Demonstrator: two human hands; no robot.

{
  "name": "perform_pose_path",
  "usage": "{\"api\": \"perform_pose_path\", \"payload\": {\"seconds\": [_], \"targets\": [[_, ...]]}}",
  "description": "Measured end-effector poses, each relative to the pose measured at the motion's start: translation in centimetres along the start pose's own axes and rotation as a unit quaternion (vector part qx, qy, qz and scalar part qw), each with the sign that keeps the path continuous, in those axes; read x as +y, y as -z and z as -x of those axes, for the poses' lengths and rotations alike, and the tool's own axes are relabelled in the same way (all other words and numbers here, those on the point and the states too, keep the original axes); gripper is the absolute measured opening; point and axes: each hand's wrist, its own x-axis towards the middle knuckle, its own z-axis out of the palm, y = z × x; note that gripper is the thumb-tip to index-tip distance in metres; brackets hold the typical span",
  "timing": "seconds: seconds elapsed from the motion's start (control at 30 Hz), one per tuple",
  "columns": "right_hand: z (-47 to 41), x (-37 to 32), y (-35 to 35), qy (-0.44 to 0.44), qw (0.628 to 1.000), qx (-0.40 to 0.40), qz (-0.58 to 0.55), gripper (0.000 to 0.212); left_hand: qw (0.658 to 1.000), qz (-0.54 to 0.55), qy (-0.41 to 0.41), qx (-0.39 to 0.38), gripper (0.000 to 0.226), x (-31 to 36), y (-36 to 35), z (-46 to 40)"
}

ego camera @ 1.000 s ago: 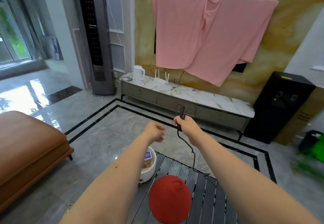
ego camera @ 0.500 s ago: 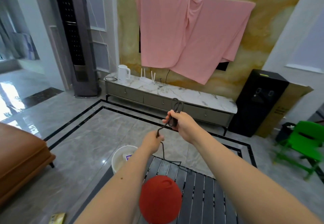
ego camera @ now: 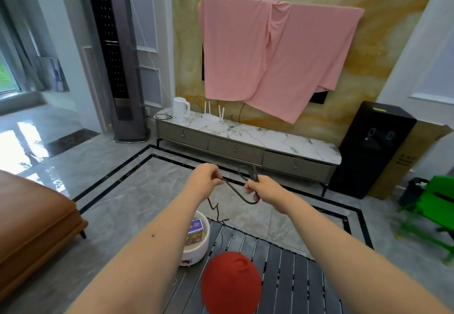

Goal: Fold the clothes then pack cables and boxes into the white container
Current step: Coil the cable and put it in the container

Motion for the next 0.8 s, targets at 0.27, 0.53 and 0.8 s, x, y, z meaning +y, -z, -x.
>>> {"api": "perform_pose_path", "payload": {"seconds": [0.27,0.53,0.8], "targets": [[0.7,0.3,-2.3,0.026,0.995,0.083,-0.043,0.029,0.977,0.171,0.109,0.069,0.015,2.7,-0.2,-0.9],[1.3,0.7,-2.5,0.076,0.994,0.068,-0.046,0.016,0.912,0.335,0.236,-0.004,0.022,5.2,0.3,-1.1],[0.6,1.0,-2.3,0.054,0.990,0.072,-0.106,0.022,0.836,0.430,0.335,-0.060,0.013,6.6,0.2,-2.4]]}}
